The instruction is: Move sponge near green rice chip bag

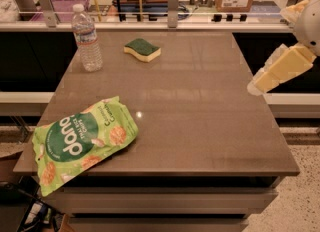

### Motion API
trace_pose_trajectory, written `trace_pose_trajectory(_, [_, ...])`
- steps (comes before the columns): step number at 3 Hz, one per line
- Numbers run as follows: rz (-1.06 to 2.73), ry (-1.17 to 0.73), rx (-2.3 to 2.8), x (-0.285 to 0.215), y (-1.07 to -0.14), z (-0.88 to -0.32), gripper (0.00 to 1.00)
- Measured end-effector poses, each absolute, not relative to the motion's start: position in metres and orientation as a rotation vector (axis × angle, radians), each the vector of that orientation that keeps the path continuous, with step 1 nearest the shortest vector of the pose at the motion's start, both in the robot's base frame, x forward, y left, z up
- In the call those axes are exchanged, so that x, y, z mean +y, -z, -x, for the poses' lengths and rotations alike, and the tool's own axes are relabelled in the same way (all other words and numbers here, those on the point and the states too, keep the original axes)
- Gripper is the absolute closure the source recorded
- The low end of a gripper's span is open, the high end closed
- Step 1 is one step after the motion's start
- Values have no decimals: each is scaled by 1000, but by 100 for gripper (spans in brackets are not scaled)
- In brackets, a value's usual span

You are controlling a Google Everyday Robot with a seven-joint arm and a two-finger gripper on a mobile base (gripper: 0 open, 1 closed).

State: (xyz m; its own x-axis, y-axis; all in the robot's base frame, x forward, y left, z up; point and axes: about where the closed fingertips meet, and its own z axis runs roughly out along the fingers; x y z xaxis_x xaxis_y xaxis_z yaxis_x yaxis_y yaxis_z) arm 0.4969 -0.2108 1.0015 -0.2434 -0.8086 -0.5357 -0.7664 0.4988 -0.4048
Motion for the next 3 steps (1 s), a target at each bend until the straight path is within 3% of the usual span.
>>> trace_pose_trajectory(3, [1115,-151,1938,-176,-999,-551,0])
